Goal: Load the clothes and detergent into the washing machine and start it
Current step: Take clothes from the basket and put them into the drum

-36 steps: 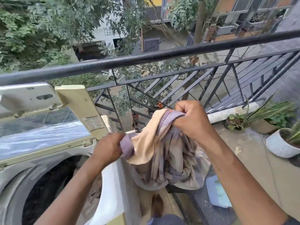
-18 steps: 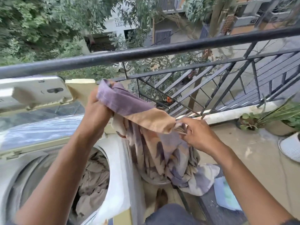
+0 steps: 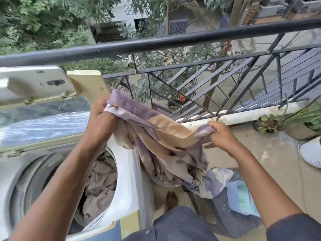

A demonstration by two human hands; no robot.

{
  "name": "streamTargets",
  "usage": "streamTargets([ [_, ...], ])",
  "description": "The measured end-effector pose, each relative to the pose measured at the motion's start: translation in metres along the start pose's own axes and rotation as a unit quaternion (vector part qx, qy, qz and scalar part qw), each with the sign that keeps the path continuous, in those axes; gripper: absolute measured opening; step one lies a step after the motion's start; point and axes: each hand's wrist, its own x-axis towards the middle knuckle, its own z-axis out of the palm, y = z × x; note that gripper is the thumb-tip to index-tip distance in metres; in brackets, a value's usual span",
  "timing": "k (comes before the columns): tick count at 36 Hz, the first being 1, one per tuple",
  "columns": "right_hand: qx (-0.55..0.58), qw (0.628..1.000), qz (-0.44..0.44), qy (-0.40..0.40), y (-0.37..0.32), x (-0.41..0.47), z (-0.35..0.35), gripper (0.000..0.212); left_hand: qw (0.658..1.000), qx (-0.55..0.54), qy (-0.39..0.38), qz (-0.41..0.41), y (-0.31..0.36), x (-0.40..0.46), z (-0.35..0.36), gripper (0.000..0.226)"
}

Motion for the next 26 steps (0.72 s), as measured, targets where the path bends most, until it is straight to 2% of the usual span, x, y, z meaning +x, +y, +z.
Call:
streamTargets([
  [2, 0.114, 0.993, 0.005, 0.009, -0.018, -0.008, -0.011, 0.033, 0.999, 0.040, 0.002, -0.013, -0.003, -0.005, 0.006, 0.040],
  [4, 0.169, 0.985, -0.033, 0.030, -0.040, -0.016, -0.021, 0.036, 0.997, 0.057, 0.012, -0.047, -0.004, -0.011, 0.016, 0.046],
  [7, 0.213, 0.970, -0.106, 0.056, -0.071, -0.031, -0.032, 0.047, 0.993, 0.091, -0.001, -0.072, -0.014, -0.015, 0.025, 0.025],
  [8, 0.235, 0.963, -0.120, 0.055, -0.079, -0.034, -0.033, 0.049, 0.990, 0.113, -0.018, -0.084, -0.020, -0.015, 0.025, 0.027],
  [11, 0.294, 0.941, -0.165, 0.032, -0.102, -0.043, -0.033, 0.042, 0.979, 0.138, -0.121, -0.091, -0.039, -0.013, 0.024, 0.055],
  [13, 0.339, 0.920, -0.194, 0.004, -0.118, -0.052, -0.029, 0.036, 0.965, 0.140, -0.213, -0.053, -0.051, -0.012, 0.027, 0.082],
  [15, 0.372, 0.900, -0.227, -0.023, -0.133, -0.062, -0.023, 0.032, 0.954, 0.168, -0.249, -0.014, -0.059, -0.013, 0.034, 0.101],
  [16, 0.381, 0.892, -0.241, -0.033, -0.139, -0.066, -0.019, 0.031, 0.951, 0.187, -0.244, 0.013, -0.062, -0.013, 0.039, 0.093],
  [18, 0.396, 0.879, -0.263, -0.041, -0.149, -0.072, -0.010, 0.026, 0.952, 0.216, -0.212, 0.054, -0.064, -0.016, 0.051, 0.050],
  [20, 0.406, 0.869, -0.281, -0.033, -0.155, -0.075, -0.004, 0.009, 0.958, 0.234, -0.166, 0.025, -0.065, -0.017, 0.056, 0.019],
  [21, 0.409, 0.867, -0.283, -0.023, -0.156, -0.075, -0.001, 0.012, 0.962, 0.229, -0.151, -0.001, -0.065, -0.017, 0.056, 0.011],
  [23, 0.396, 0.872, -0.287, -0.012, -0.153, -0.074, -0.001, 0.016, 0.968, 0.218, -0.128, -0.012, -0.067, -0.015, 0.051, 0.006],
  [26, 0.350, 0.890, -0.293, -0.003, -0.139, -0.069, -0.008, 0.008, 0.977, 0.186, -0.101, -0.018, -0.058, -0.014, 0.040, 0.022],
])
